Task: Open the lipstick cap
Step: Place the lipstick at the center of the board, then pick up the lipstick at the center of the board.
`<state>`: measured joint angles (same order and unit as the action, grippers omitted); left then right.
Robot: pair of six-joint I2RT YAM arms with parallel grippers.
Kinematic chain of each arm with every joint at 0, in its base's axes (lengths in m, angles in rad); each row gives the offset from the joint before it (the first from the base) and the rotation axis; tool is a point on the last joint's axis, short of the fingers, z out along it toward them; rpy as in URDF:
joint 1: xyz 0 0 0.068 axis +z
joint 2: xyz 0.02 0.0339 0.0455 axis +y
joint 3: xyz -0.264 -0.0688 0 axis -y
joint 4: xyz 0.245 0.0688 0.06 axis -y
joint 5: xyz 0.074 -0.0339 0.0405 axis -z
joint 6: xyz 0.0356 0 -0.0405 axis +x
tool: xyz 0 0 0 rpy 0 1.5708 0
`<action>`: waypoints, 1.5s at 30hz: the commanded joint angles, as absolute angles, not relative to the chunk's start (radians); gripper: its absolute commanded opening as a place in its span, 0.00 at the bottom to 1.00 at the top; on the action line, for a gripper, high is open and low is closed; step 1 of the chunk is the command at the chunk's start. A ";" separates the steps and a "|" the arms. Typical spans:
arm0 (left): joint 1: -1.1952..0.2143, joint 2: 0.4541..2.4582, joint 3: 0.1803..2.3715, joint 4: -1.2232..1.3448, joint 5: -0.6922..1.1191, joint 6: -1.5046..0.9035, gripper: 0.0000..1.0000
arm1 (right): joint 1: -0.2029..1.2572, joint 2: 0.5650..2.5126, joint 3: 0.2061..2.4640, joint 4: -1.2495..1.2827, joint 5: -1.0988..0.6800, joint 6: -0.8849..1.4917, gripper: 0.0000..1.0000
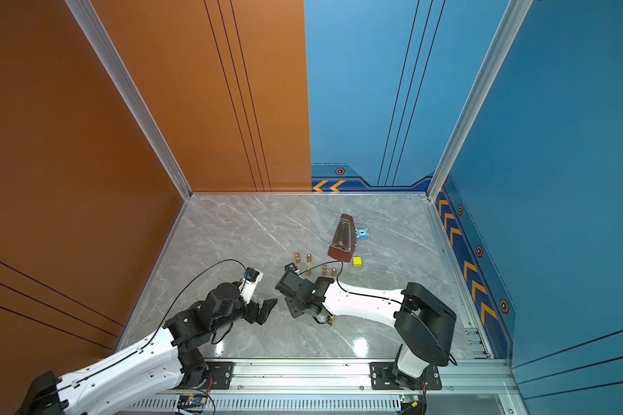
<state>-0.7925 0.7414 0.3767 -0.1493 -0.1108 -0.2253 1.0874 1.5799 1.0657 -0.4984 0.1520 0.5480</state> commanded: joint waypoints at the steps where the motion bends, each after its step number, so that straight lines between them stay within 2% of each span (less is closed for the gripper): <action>1: -0.787 0.726 0.401 -0.156 -0.041 -0.193 0.99 | 1.068 1.480 1.106 -0.635 0.131 0.573 0.50; 14: -0.914 0.833 0.476 -0.153 0.025 -0.107 0.99 | 0.968 1.277 1.096 -0.986 0.105 0.863 0.60; 19: -0.961 0.876 0.477 -0.113 0.042 -0.083 0.99 | 0.973 1.261 1.031 -0.969 0.078 0.976 0.65; 29: -0.990 0.909 0.466 -0.046 0.081 -0.065 0.99 | 0.998 1.358 0.945 -0.805 0.043 1.089 0.69; 33: -0.994 0.911 0.464 -0.044 0.078 -0.065 0.99 | 1.000 1.414 0.948 -0.772 0.042 1.094 0.66; 45: -1.000 0.936 0.461 -0.020 0.078 -0.061 0.99 | 1.006 1.475 0.929 -0.785 0.110 1.062 0.49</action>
<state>-0.9882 0.9302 0.4541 -0.0402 0.0624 -0.0746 0.9970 1.4605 0.9463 -0.7696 0.0639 1.0729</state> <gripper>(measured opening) 0.986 0.498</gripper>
